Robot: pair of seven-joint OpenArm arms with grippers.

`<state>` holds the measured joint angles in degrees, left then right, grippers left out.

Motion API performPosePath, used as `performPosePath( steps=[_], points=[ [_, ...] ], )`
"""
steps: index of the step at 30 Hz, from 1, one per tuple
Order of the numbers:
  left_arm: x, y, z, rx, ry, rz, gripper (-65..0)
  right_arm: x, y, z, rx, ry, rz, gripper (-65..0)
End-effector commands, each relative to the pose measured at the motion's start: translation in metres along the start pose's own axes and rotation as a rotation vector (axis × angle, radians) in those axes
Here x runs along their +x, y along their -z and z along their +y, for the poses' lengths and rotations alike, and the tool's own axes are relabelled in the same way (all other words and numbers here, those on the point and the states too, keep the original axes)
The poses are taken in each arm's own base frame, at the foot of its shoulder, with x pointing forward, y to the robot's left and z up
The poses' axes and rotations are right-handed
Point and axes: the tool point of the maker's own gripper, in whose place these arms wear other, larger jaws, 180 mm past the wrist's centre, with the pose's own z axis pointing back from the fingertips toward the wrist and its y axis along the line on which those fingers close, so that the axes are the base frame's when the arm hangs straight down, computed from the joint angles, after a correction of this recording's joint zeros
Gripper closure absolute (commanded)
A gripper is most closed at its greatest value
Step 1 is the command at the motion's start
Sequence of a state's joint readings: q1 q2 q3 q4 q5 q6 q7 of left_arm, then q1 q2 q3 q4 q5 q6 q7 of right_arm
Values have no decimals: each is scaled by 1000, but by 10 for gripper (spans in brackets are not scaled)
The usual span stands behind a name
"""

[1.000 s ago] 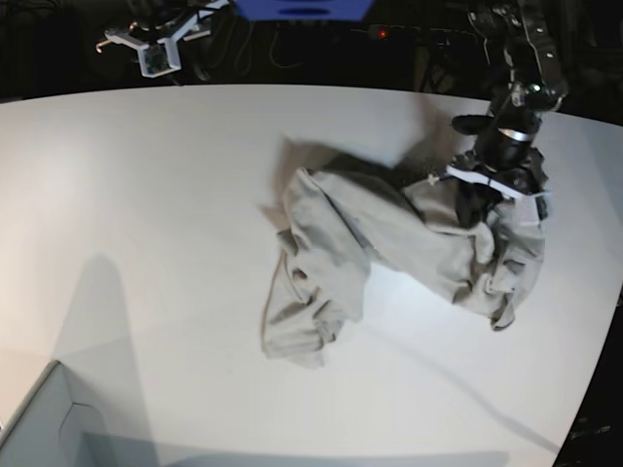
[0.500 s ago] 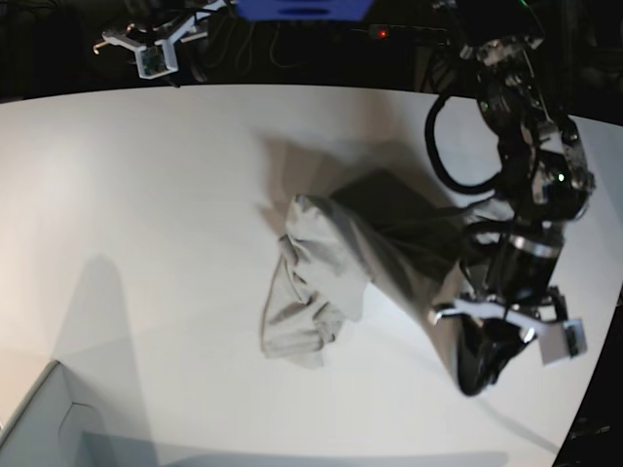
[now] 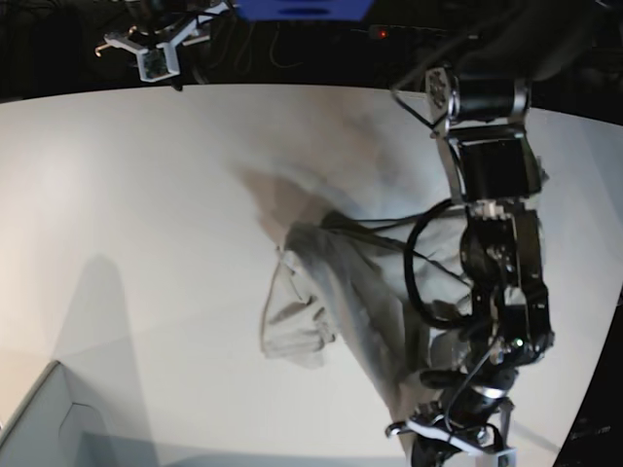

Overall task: Layout the t-shirt on the table in an organized manner, then fold the t-shirt properly
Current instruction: 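Drag the grasped shirt edge with the left gripper across the table, then lower the right gripper onto the shirt and grasp a corner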

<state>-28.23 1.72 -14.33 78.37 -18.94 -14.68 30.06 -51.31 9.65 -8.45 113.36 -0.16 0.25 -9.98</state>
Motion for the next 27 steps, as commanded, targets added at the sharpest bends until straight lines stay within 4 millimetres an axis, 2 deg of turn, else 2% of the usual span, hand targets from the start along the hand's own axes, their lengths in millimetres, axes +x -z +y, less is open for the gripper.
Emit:
performPosePath(
  steps=[1, 8, 13, 16, 20, 23, 25, 27],
  points=[
    [28, 4, 3, -3, -7, -72, -3, 7, -4, 1, 5, -4, -28, -210],
    [43, 27, 27, 42, -91, -69, -5, 7, -4, 1, 5, -4, -28, -210],
    [62, 32, 26, 38, -81, -95, -21, 7, -4, 1, 5, -4, -28, -210],
    [77, 31, 27, 39, -65, -124, -117, 7, -4, 1, 5, -4, -28, -210],
    [89, 24, 51, 78, -33, -137, -308, 7, -4, 1, 5, -5, -28, -210],
    [107, 12, 74, 122, -44, -230, -414, 7, -4, 1, 6, -7, -28, -210],
    [104, 4, 88, 155, -53, -258, -454, 7, -4, 1, 7, -5, -28, -210],
    [86, -4, 98, 177, -60, -233, -472, 7, -4, 1, 7, -5, -28, -210]
  ],
)
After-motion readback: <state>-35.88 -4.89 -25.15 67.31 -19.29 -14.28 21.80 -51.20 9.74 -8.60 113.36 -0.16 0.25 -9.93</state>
